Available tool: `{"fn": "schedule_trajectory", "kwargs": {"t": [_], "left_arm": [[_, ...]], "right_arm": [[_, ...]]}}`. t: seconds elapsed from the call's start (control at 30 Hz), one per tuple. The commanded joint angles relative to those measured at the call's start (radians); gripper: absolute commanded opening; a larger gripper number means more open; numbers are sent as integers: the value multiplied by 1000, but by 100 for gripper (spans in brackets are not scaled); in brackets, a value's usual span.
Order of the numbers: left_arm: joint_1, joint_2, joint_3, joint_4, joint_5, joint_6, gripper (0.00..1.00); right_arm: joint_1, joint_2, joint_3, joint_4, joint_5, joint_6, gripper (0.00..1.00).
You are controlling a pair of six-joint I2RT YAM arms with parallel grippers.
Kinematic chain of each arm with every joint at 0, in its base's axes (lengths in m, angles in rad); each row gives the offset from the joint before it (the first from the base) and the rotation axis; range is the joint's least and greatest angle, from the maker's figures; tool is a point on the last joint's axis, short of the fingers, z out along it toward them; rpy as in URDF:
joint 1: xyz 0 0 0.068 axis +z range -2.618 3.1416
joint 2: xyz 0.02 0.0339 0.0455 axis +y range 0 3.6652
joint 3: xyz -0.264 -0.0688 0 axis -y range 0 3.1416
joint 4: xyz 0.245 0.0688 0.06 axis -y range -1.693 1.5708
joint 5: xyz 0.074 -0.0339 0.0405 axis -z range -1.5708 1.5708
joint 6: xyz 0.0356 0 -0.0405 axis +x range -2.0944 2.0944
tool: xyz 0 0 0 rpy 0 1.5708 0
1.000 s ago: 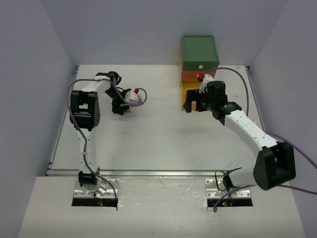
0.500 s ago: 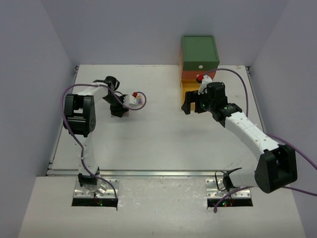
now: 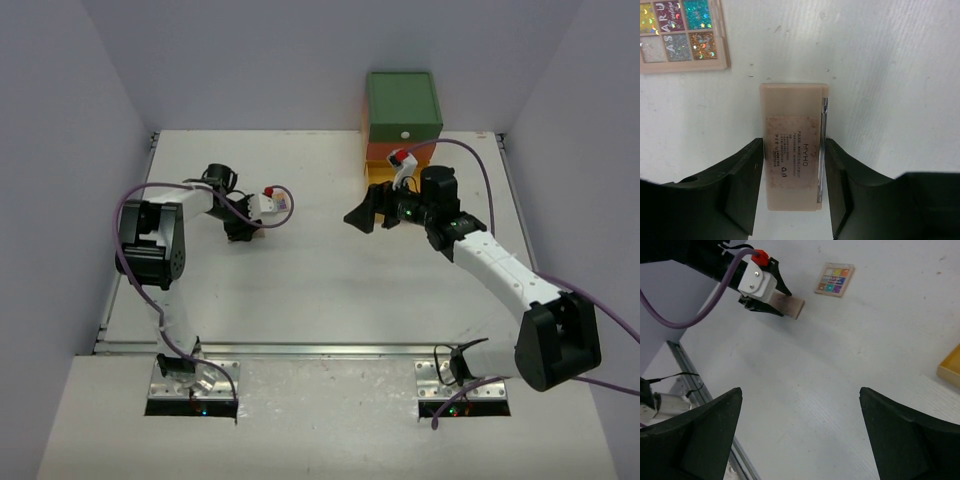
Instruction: Organize the makeup
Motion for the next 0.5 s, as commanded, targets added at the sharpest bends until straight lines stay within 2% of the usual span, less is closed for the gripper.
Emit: {"fn": "schedule_trajectory", "kwargs": {"t": [0.0, 0.17, 0.33, 0.47], "left_arm": [[-5, -89, -50, 40, 107, -99, 0], [-5, -156, -94, 41, 148, -116, 0], [-5, -223, -118, 29, 201, -131, 0], [-5, -292, -131, 12, 262, -156, 0]], "right_arm": [[43, 30, 18, 114, -74, 90, 99], [128, 129, 95, 57, 39, 108, 99], [161, 244, 109, 171, 51, 232, 94], [207, 377, 228, 196, 48, 315, 89]]}}
